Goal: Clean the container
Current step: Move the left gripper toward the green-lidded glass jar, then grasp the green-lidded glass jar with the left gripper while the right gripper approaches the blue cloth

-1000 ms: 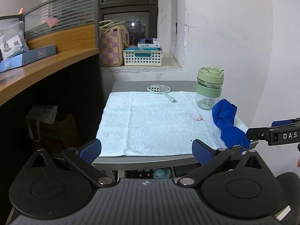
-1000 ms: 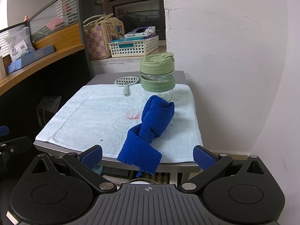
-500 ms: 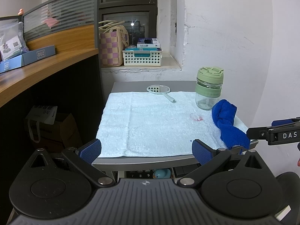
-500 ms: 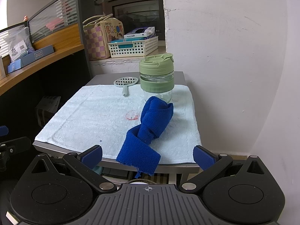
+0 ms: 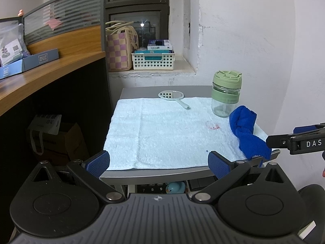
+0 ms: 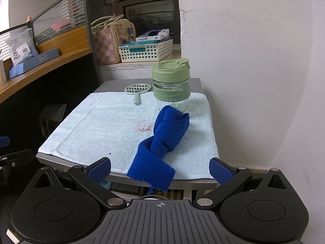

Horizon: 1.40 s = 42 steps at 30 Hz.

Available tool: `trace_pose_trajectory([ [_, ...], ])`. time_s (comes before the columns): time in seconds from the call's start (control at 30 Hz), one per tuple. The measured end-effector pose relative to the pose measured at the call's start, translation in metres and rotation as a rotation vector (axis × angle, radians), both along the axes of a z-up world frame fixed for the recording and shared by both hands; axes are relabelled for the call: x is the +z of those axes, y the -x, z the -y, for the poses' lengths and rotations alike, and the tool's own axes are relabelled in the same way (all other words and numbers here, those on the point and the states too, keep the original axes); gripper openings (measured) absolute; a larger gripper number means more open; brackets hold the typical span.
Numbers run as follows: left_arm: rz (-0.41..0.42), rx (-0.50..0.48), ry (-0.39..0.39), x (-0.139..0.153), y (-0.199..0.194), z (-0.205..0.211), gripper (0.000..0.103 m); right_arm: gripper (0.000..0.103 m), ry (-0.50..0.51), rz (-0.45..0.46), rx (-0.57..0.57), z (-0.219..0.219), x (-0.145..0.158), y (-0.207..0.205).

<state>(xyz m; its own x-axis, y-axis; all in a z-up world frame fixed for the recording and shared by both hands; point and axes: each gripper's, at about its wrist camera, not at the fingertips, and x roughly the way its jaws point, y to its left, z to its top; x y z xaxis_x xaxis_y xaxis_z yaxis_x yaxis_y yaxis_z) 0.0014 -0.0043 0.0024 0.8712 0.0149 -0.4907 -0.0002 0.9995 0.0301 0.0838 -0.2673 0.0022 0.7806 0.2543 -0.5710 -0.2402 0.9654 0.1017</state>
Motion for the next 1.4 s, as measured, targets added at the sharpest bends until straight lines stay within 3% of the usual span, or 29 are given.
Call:
trace_pose_trajectory([
  [0.6,0.027,0.006,0.033,-0.001,-0.016,0.008,0.103,0.103,0.010,-0.002,0.021,0.002,-0.009,-0.007],
  [0.9,-0.005,-0.049,0.050,-0.010,-0.024,0.030,0.103,0.103,-0.072,-0.023,-0.003,0.022,-0.032,-0.010],
  [1.4,0.025,-0.242,-0.051,0.012,-0.101,0.091,0.103,0.103,-0.067,0.001,-0.073,0.055,-0.034,-0.015],
])
